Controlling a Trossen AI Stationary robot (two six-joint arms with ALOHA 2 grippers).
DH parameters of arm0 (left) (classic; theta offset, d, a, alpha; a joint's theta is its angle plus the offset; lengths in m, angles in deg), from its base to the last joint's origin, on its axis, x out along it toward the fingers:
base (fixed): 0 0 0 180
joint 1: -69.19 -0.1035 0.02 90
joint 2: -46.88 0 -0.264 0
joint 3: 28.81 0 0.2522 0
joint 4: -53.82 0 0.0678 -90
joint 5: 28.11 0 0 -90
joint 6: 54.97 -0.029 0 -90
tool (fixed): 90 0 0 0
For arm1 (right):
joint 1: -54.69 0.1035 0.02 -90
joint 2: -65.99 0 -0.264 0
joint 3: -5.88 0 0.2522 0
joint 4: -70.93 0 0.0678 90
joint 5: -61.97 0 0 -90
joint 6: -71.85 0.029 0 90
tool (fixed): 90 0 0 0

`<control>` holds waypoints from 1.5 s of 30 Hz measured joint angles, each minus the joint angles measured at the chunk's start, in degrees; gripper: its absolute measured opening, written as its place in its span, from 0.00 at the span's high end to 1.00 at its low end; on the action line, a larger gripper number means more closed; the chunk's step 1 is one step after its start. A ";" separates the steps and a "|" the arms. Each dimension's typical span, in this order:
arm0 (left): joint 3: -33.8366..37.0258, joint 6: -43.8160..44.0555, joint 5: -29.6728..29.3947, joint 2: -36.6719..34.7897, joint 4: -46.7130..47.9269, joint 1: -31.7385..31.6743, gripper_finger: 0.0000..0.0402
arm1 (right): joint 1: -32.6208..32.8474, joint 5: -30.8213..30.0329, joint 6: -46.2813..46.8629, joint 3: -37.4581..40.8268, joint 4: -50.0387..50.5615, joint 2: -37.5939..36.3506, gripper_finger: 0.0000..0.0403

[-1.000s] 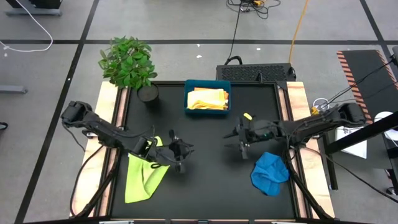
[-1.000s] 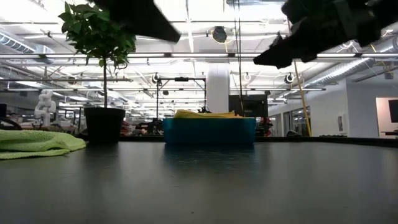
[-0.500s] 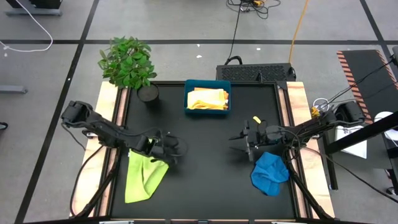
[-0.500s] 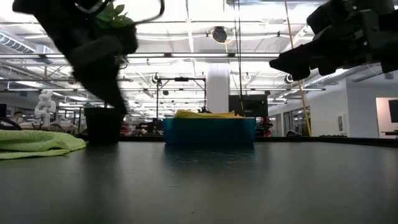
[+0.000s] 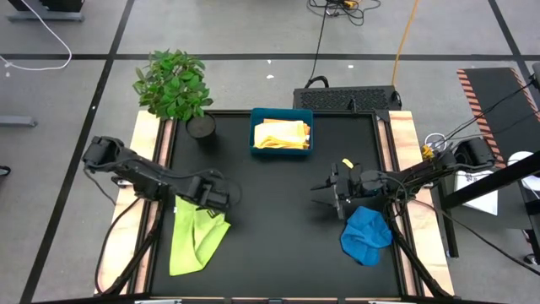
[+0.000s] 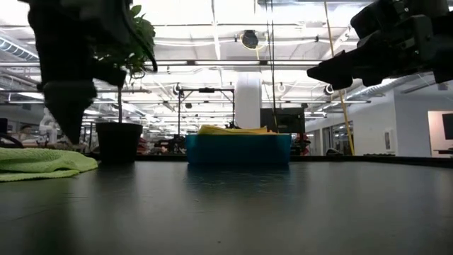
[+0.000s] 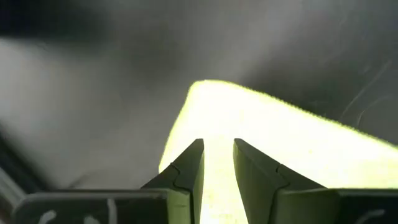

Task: Fold microfiber towels
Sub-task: Fold the green microfiber towel

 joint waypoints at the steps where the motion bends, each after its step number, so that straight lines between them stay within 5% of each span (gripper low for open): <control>1: 1.04 -1.33 1.06 0.00 -1.43 -0.88 0.78 | 0.00 0.02 -0.11 0.00 0.00 0.00 0.59; 13: 9.97 -11.34 7.52 -11.25 -8.58 -10.71 0.78 | 0.00 0.24 -0.32 0.07 1.67 0.13 0.59; 25: 26.08 -15.21 22.86 -22.01 -28.49 -18.24 0.78 | 0.00 0.24 -0.30 0.00 0.32 1.35 0.59; 28: 26.57 -17.03 23.00 -21.96 -32.42 -18.10 0.80 | -0.04 0.19 -0.32 0.02 -0.49 1.78 0.59; 33: 24.73 -21.87 22.94 -21.86 -39.99 -17.40 0.97 | -0.07 0.13 -0.54 0.02 -2.52 2.05 0.59; 38: 22.32 -25.23 22.51 -21.86 -44.24 -16.19 0.99 | -0.07 0.20 -0.87 0.02 -5.03 2.05 0.59; 45: 17.81 -26.12 19.36 -21.86 -35.18 -14.95 0.98 | -0.07 0.23 -0.85 0.02 -5.99 2.05 0.59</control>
